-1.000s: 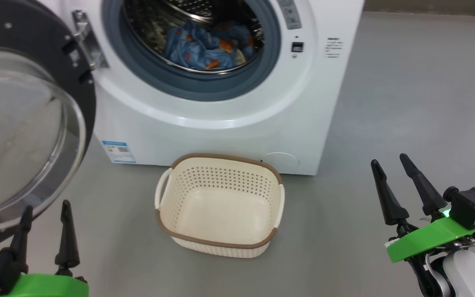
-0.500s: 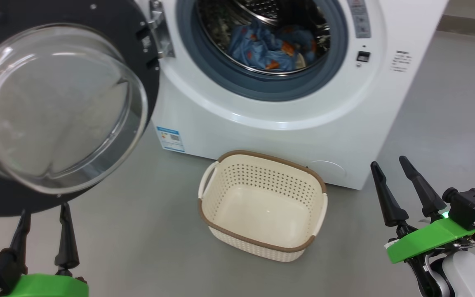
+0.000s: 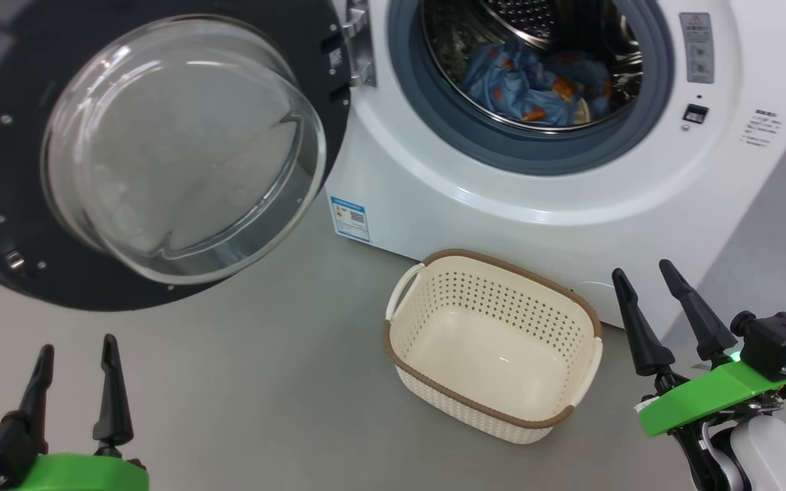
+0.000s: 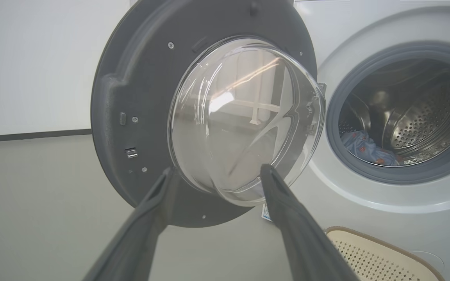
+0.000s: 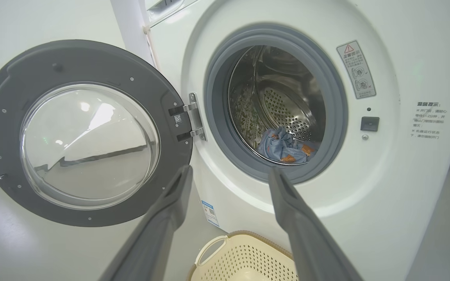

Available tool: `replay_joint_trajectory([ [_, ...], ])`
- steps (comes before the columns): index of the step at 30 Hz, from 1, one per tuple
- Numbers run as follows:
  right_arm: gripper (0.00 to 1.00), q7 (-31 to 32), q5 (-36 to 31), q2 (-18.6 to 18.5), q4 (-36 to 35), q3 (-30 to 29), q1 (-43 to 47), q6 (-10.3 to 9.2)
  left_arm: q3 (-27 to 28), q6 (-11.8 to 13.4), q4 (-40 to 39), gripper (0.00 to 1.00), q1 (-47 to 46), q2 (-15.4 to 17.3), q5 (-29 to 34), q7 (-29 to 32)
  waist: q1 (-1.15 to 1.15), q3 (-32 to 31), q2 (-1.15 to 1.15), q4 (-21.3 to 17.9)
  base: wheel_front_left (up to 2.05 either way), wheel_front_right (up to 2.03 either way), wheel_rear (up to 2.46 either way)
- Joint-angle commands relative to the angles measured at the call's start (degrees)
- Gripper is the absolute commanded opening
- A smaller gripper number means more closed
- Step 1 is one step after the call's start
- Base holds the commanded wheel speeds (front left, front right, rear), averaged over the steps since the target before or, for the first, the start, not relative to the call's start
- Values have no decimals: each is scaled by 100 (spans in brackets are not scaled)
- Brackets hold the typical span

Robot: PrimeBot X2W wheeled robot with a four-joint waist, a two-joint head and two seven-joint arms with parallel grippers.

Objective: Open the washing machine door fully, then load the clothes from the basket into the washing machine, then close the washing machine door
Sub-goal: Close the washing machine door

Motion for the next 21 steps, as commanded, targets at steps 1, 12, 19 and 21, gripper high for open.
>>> replay_joint_trajectory([
  [1,100,-46,61,-47,-107,119,-15,42,187,24,-79,100,-71,190,-13,-17,0,-16,0,154,0,0,0],
  [12,100,-46,107,-11,-69,201,-49,42,163,63,-77,100,-50,197,-52,-19,0,-33,0,392,0,0,0],
  [19,100,-46,164,-50,-66,278,-73,42,172,89,-96,100,-25,197,-82,-26,0,-54,0,386,0,0,0],
  [21,100,-46,180,-58,-75,282,-78,42,165,95,-103,100,-28,200,-89,-28,0,-51,0,379,0,0,0],
])
